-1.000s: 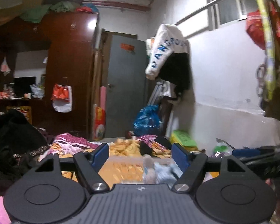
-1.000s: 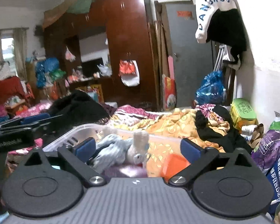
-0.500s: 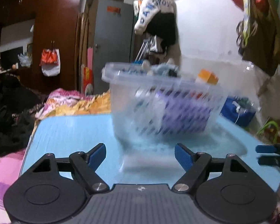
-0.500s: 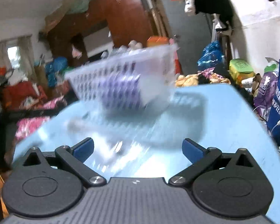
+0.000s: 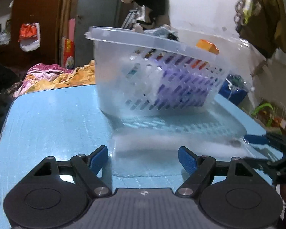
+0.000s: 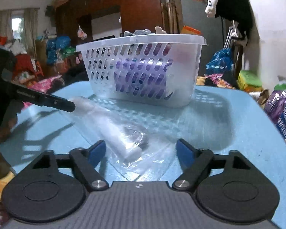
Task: Organize objects
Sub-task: 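Grasp the clear plastic bag with the left tool while the right tool grasps it too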
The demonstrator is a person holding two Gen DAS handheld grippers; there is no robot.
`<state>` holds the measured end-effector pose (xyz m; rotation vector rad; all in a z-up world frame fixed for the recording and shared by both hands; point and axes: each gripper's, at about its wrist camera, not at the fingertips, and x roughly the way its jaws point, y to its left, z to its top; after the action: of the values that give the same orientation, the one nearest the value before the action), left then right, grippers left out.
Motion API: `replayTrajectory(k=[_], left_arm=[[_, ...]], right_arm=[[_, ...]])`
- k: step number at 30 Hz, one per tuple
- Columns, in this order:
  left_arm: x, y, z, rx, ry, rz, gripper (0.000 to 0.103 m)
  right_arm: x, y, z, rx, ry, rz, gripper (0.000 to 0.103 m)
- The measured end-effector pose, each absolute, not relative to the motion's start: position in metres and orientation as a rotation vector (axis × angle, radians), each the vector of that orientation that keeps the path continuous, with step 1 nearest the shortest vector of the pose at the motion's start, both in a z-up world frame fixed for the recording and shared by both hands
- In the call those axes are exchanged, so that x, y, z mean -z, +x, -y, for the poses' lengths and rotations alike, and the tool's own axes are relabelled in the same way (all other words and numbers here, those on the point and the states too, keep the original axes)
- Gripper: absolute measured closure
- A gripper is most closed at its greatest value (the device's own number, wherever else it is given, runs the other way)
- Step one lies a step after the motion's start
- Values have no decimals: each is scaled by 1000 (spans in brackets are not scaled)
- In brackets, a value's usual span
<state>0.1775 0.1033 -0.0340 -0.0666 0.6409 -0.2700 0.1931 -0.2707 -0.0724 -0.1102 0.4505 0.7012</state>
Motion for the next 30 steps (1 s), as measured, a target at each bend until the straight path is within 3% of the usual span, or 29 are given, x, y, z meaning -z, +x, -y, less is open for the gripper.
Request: replayTrajectory(k=[2,4,6,9,13,15,30], left_arm=[[34,176,-96,273,-25,-646,21],[34,173,-87,238,31,-641,37],[32,172,-84,213,55,-633,64],[30,169,-85,216,40,-632,79],[29,166,-80,223,55,-624,85],[28,164,-76,231,63,-614,93],[21,141,-67,221,37,-486,96]], right_arm=[[74,188,270,-701,-131,-436,34],[74,188,272,-707,-131,-430,41],[74,189,275,-711,-124,-427,56],[72,192,279,-727,-120,-429,66],[70,191,279,-749,-132,-423,73],[69,191,280,-755,-131,-423,75],[55,185,287,-773,-120,-366,77]])
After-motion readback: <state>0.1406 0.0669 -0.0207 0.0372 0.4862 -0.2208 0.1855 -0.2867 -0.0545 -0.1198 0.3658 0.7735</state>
